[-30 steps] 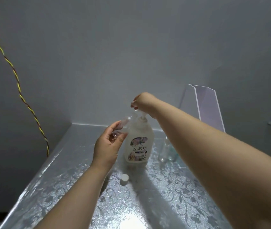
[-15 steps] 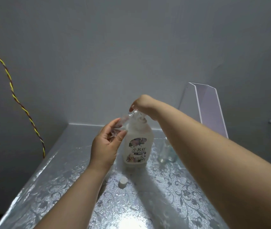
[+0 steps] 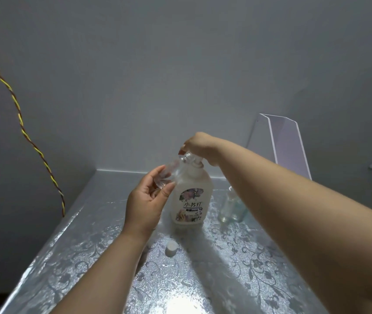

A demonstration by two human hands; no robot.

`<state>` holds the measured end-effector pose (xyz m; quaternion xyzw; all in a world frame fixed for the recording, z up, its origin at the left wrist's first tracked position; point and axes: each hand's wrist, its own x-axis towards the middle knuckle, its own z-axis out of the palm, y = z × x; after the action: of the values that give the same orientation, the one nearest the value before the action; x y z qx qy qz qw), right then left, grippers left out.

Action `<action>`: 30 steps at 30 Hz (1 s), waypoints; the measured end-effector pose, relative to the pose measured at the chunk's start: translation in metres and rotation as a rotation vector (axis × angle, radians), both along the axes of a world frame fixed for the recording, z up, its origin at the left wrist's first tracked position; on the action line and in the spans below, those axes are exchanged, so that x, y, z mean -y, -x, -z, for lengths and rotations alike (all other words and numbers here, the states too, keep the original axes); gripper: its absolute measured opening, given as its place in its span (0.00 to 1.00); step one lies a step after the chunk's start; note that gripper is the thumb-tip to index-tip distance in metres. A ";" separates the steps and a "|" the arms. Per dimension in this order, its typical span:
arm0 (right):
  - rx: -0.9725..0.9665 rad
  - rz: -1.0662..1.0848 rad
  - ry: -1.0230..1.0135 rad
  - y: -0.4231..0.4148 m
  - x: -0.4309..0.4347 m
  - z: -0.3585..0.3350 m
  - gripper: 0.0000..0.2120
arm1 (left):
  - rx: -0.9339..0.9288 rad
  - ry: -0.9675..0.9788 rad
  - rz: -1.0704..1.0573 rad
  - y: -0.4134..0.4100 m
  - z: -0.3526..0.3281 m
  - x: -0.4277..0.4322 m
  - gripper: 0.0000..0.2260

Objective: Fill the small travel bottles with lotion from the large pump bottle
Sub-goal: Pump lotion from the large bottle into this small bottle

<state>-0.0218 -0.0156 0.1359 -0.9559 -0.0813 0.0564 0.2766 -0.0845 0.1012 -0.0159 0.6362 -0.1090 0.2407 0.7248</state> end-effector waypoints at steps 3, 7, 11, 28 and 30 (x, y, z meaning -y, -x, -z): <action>-0.010 0.004 -0.023 0.001 -0.001 -0.003 0.15 | 0.013 0.013 0.007 0.002 -0.002 0.000 0.21; 0.003 0.032 -0.041 -0.005 -0.002 0.001 0.16 | 0.013 0.038 0.015 0.001 -0.003 0.000 0.20; -0.011 0.047 -0.081 -0.011 -0.001 0.012 0.16 | -0.002 0.053 0.024 -0.002 0.002 -0.001 0.20; -0.013 0.024 -0.139 -0.009 0.001 0.009 0.15 | 0.006 0.091 0.030 0.002 0.000 0.002 0.19; -0.007 0.040 -0.134 -0.011 0.000 0.013 0.16 | -0.001 0.085 0.029 0.001 0.002 0.002 0.19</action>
<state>-0.0103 -0.0158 0.1233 -0.9364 -0.0648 0.0486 0.3415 -0.0860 0.0994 -0.0177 0.6032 -0.1075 0.2344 0.7548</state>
